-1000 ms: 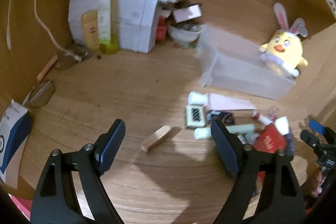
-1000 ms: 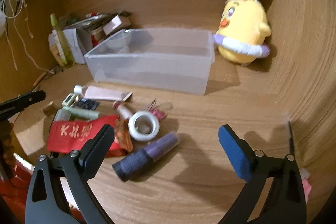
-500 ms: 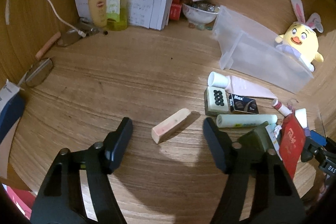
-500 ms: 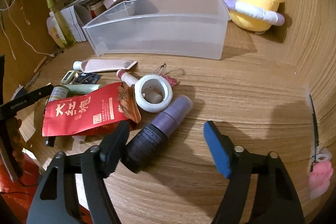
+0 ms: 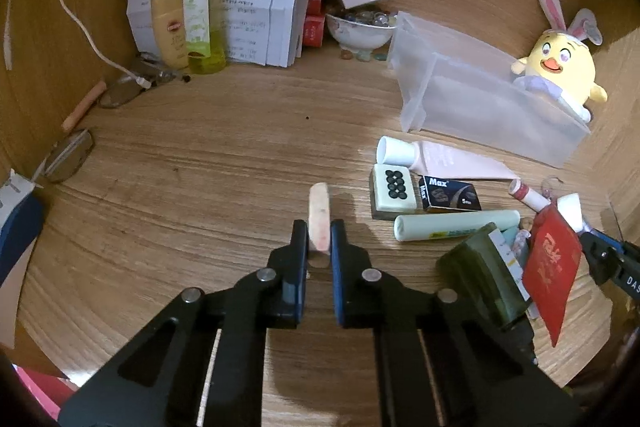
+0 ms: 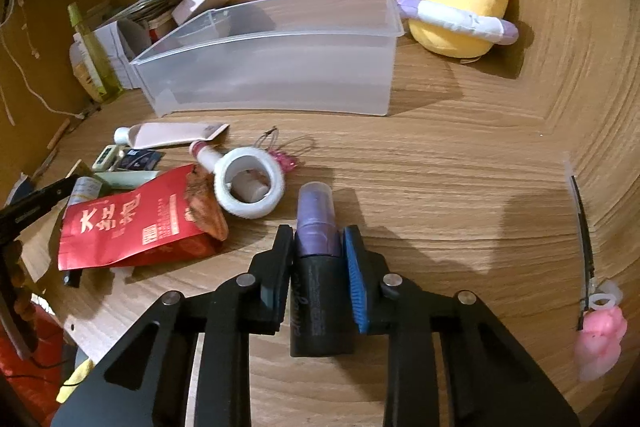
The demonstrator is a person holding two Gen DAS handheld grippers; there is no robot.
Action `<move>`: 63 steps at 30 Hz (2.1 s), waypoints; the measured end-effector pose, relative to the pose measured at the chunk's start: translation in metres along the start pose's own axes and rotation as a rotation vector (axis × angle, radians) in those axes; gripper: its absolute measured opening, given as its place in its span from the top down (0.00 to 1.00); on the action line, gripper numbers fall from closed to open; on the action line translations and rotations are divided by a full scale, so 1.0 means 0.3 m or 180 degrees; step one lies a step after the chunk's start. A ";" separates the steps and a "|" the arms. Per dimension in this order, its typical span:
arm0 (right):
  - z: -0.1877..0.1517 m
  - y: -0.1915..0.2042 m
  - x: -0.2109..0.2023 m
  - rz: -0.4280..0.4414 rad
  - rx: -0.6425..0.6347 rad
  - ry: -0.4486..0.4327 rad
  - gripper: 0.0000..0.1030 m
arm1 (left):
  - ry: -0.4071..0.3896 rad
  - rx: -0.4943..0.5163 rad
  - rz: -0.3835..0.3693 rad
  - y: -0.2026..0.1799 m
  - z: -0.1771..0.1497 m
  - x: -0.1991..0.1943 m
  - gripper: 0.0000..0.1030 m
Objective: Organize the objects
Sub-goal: 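Grasp the small wooden block with the left tool while the right tool grasps the purple bottle, then carry the block and purple bottle into the clear bin and open both tools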
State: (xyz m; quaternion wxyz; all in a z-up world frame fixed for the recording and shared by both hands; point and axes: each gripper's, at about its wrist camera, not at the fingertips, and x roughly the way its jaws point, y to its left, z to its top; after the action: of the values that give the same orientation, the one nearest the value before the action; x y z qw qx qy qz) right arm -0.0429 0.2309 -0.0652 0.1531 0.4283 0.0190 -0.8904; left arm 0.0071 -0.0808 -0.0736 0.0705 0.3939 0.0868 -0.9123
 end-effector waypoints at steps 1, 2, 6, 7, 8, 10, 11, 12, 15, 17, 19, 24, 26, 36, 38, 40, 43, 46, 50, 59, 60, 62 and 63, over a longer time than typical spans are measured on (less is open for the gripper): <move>0.000 -0.003 -0.001 -0.0013 0.0005 -0.0009 0.77 | -0.0012 0.0017 0.0001 -0.005 0.001 -0.002 0.90; 0.001 -0.008 -0.002 -0.0025 0.0015 -0.0017 0.77 | -0.0028 0.0027 0.0007 -0.008 0.001 -0.006 0.90; 0.001 -0.025 -0.014 -0.0078 0.0063 -0.0083 0.77 | -0.0107 0.0029 -0.0003 -0.017 0.012 -0.025 0.90; 0.003 -0.029 -0.020 -0.0084 0.0074 -0.0103 0.77 | -0.0120 0.0023 -0.0011 -0.016 0.016 -0.030 0.90; 0.007 -0.035 -0.027 -0.0084 0.0087 -0.0134 0.77 | -0.0137 0.0009 -0.0023 -0.016 0.020 -0.036 0.90; 0.020 -0.045 -0.043 -0.0088 0.0108 -0.0202 0.77 | -0.0172 -0.0026 -0.0065 -0.015 0.030 -0.047 0.90; 0.028 -0.045 -0.049 -0.0087 0.0110 -0.0232 0.77 | -0.0192 -0.0045 -0.0074 -0.015 0.035 -0.053 0.90; 0.036 -0.049 -0.056 -0.0084 0.0110 -0.0266 0.77 | -0.0215 -0.0061 -0.0089 -0.015 0.042 -0.059 0.90; 0.067 -0.047 -0.080 -0.0062 0.0082 -0.0375 0.77 | -0.0275 -0.0095 -0.0109 -0.020 0.061 -0.076 0.90; 0.090 -0.040 -0.093 -0.0041 0.0053 -0.0445 0.77 | -0.0311 -0.0098 -0.0097 -0.025 0.073 -0.087 0.90; 0.109 -0.034 -0.100 0.0002 0.0031 -0.0498 0.77 | -0.0335 -0.0104 -0.0119 -0.032 0.090 -0.100 0.90; 0.152 -0.019 -0.110 0.0104 -0.0047 -0.0603 0.78 | -0.0437 -0.0046 -0.0153 -0.059 0.139 -0.141 0.90; 0.170 -0.011 -0.111 0.0088 -0.0092 -0.0651 0.78 | -0.0492 -0.0014 -0.0169 -0.073 0.158 -0.157 0.90; 0.240 -0.002 -0.086 0.0169 -0.0154 -0.0691 0.86 | -0.0759 0.0046 -0.0325 -0.119 0.265 -0.213 0.90; 0.234 -0.004 -0.078 0.0224 -0.0144 -0.0619 0.86 | -0.0748 0.0081 -0.0352 -0.128 0.278 -0.207 0.90; 0.222 -0.012 -0.079 0.0254 -0.0116 -0.0570 0.86 | -0.0732 0.0117 -0.0406 -0.137 0.287 -0.201 0.90; 0.193 -0.030 -0.083 0.0266 -0.0087 -0.0454 0.78 | -0.0732 0.0168 -0.0451 -0.159 0.299 -0.194 0.90; 0.142 -0.046 -0.092 0.0191 -0.0040 -0.0384 0.56 | -0.0732 0.0221 -0.0497 -0.182 0.312 -0.185 0.90; 0.092 -0.049 -0.095 0.0078 -0.0055 -0.0309 0.55 | -0.0700 0.0246 -0.0601 -0.209 0.332 -0.170 0.90; -0.021 -0.119 -0.103 -0.0359 0.0002 -0.0084 0.55 | -0.0665 0.0366 -0.0730 -0.276 0.386 -0.127 0.90; -0.031 -0.129 -0.099 -0.0355 0.0022 -0.0052 0.55 | -0.0662 0.0373 -0.0753 -0.284 0.397 -0.121 0.90; -0.043 -0.140 -0.087 -0.0378 0.0050 -0.0023 0.66 | -0.0652 0.0384 -0.0767 -0.295 0.415 -0.109 0.90; -0.044 -0.143 -0.081 -0.0371 0.0058 -0.0016 0.76 | -0.0652 0.0395 -0.0755 -0.302 0.427 -0.099 0.90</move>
State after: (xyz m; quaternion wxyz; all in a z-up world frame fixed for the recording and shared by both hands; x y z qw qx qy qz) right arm -0.0311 0.2803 -0.0592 0.0971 0.4255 0.0354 -0.8990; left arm -0.0812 -0.0180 0.0439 -0.0537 0.2894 0.0685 -0.9532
